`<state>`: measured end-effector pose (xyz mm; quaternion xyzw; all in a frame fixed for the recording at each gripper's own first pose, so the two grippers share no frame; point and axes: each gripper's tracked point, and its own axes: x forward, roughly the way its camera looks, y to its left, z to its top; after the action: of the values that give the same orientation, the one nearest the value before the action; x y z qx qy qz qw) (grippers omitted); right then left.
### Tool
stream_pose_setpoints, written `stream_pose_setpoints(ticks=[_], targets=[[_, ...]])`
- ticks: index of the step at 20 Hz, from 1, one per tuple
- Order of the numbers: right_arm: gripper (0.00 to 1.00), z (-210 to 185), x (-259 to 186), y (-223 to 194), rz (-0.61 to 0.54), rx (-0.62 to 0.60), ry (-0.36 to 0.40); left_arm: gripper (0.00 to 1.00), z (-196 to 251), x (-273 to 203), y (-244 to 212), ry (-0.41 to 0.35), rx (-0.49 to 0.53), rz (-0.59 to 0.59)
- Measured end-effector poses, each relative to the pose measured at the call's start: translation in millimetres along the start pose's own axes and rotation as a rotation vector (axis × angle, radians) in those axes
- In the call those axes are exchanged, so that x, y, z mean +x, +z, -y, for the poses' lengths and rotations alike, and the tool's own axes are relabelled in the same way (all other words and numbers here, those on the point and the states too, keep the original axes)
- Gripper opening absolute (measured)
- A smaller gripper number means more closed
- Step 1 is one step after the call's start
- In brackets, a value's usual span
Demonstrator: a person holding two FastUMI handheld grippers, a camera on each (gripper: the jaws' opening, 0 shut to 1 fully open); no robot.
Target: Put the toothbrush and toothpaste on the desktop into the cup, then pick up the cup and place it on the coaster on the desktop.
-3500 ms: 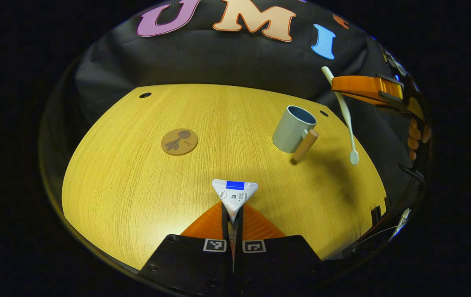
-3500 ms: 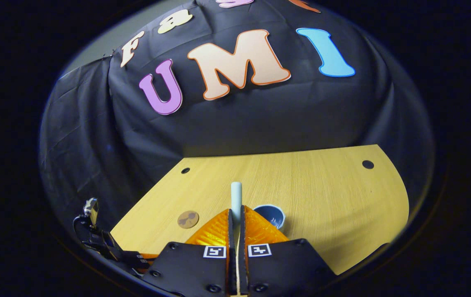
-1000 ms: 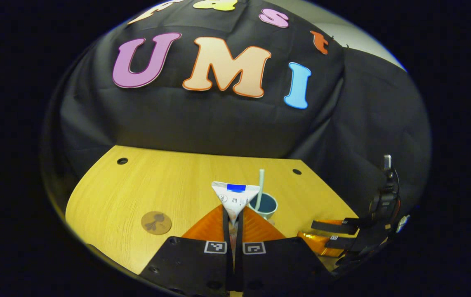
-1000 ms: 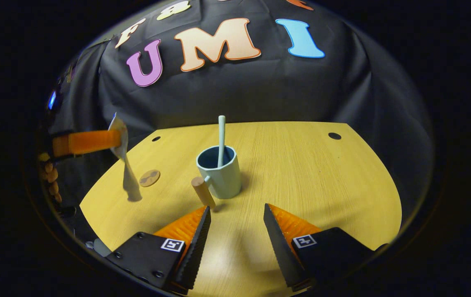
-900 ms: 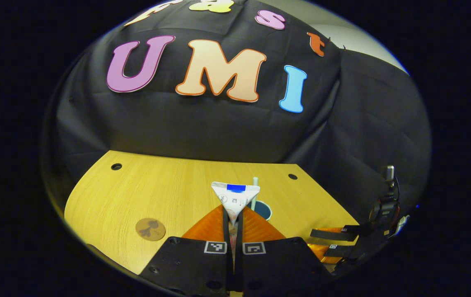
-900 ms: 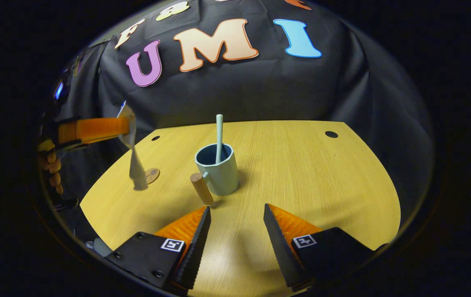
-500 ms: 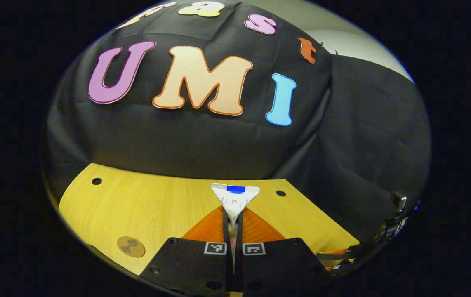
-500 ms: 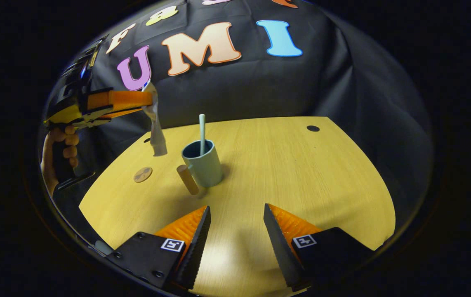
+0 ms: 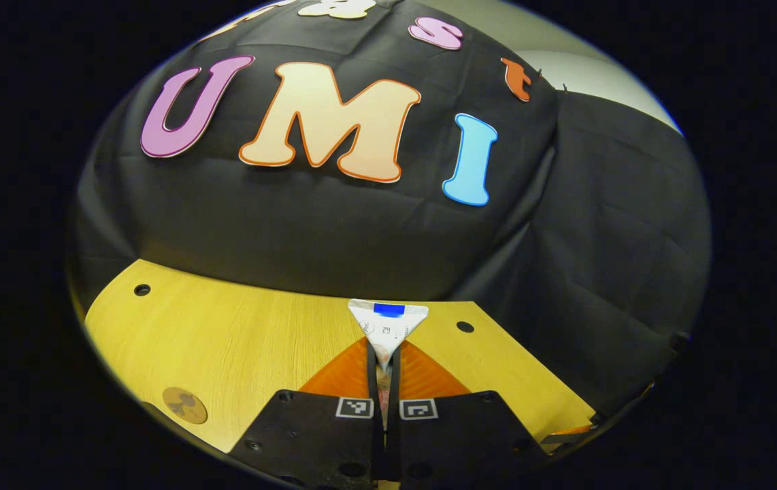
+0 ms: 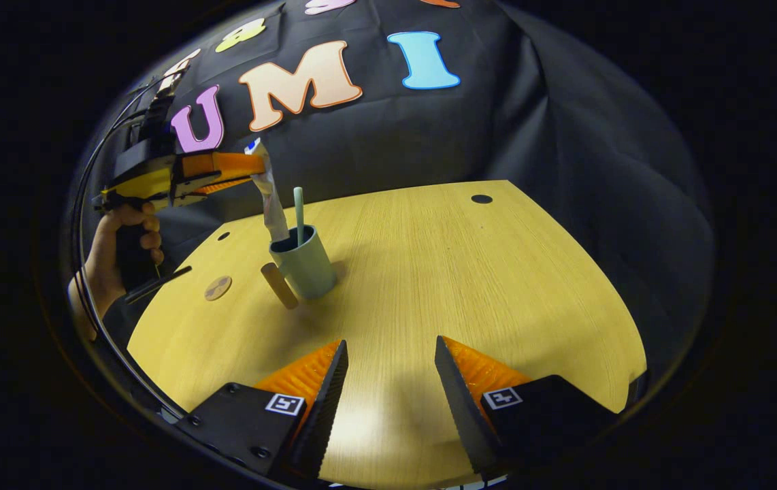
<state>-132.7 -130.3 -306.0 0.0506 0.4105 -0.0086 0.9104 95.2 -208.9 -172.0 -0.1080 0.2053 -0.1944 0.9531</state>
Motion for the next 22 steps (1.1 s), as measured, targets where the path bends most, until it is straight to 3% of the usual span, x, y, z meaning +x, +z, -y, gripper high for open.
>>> stream_pose_setpoints(ticks=[12, 13, 14, 15, 17, 18, 19, 20, 22], targets=[[0.80, -1.3, 14.6, 20.6, 0.018, -0.005, 0.026, 0.02, -4.3, 0.0, -68.9, 0.063, -0.001, -0.129], [0.75, -2.6, 17.3, 24.5, 0.019, -0.006, 0.034, 0.02, -4.4, -1.4, -72.4, 0.066, 0.003, -0.134], [0.81, -3.9, 19.5, 28.6, 0.021, -0.008, 0.041, 0.05, -4.6, -3.5, -75.6, 0.070, 0.010, -0.135], [0.81, -5.6, 23.2, 31.8, 0.019, -0.009, 0.050, 0.06, -4.9, -4.2, -79.1, 0.083, 0.017, -0.148], [0.81, -8.9, 27.5, 38.9, 0.016, -0.010, 0.071, 0.17, -5.4, -11.1, -88.4, 0.098, 0.018, -0.154], [0.82, -11.9, 30.3, 41.9, 0.010, -0.006, 0.086, 0.29, -5.2, -16.9, -89.6, 0.103, 0.015, -0.149], [0.82, -16.2, 33.2, 43.8, 0.004, 0.000, 0.107, 0.44, -6.4, -23.4, -90.6, 0.117, 0.019, -0.143], [0.76, -22.7, 36.3, 45.4, -0.009, 0.006, 0.132, 0.62, -9.8, -30.5, -88.9, 0.133, 0.026, -0.132], [0.97, -37.6, 42.5, 46.1, -0.045, 0.006, 0.176, 0.99, -20.0, -43.5, -88.5, 0.170, 0.023, -0.117]])
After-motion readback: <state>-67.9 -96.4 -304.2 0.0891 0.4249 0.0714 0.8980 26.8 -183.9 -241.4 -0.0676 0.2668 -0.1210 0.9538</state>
